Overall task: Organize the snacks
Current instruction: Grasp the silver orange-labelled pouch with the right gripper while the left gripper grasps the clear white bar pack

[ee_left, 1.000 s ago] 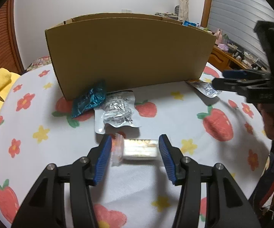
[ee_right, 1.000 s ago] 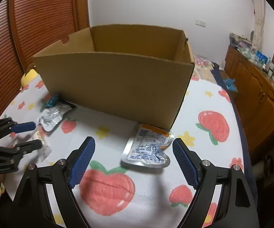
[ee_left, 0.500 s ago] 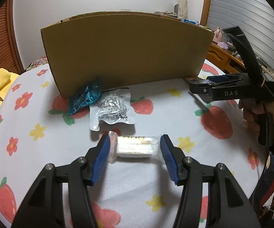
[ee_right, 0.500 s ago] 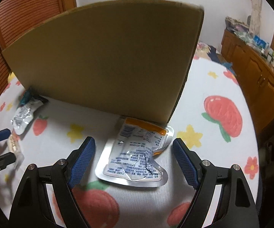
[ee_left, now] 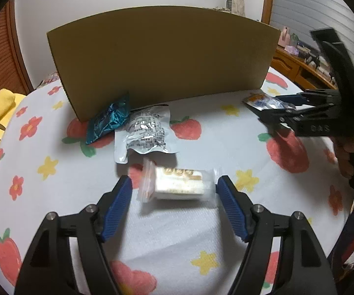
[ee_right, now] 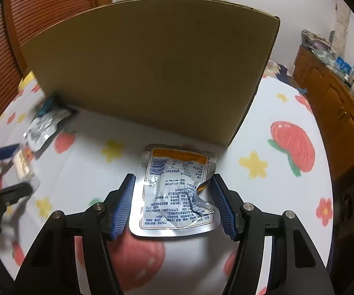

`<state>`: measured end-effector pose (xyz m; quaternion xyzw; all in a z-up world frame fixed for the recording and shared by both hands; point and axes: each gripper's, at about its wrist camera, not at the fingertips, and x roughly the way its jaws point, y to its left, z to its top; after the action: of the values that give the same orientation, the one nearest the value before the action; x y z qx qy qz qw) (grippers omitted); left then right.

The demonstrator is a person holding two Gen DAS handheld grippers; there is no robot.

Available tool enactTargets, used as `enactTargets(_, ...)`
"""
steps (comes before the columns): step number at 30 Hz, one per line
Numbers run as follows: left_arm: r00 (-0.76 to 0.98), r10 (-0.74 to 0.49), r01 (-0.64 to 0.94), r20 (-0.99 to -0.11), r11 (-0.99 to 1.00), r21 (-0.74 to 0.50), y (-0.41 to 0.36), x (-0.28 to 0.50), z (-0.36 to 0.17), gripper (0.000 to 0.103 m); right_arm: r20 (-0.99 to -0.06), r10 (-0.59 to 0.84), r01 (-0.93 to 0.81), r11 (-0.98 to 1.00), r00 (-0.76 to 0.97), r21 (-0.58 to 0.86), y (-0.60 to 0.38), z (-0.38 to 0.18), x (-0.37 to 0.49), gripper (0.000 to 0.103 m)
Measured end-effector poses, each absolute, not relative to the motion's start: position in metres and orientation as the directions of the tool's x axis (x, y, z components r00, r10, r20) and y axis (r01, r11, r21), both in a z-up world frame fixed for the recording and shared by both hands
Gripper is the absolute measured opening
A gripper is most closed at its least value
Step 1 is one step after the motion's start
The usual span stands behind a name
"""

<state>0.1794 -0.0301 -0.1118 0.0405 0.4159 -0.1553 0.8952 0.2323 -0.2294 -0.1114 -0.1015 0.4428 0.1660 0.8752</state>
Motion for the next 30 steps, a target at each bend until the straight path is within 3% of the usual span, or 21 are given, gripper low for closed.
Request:
enactTargets(11,0.598,-0.214,0.299,-0.773,0.954,-0.033,-0.030,0.179,-0.114,0.082,-0.791,0.225,-0.406,0.913,0.569,-0.032,-0.232,-0.114,0.184,0.064)
enactTargets(22,0.636,-0.205,0.309,-0.744,0.951,0.002,-0.033,0.169,-0.108,0.082,-0.765,0.227,-0.393,0.919,0.602,-0.037,-0.233,-0.118,0.176,0.065)
enactTargets(30,0.624,-0.266,0.351,-0.735,0.936,-0.040,-0.032,0.168,-0.101,0.082,-0.763,0.227,-0.391,0.920,0.605,-0.036,-0.228,-0.119,0.177,0.065)
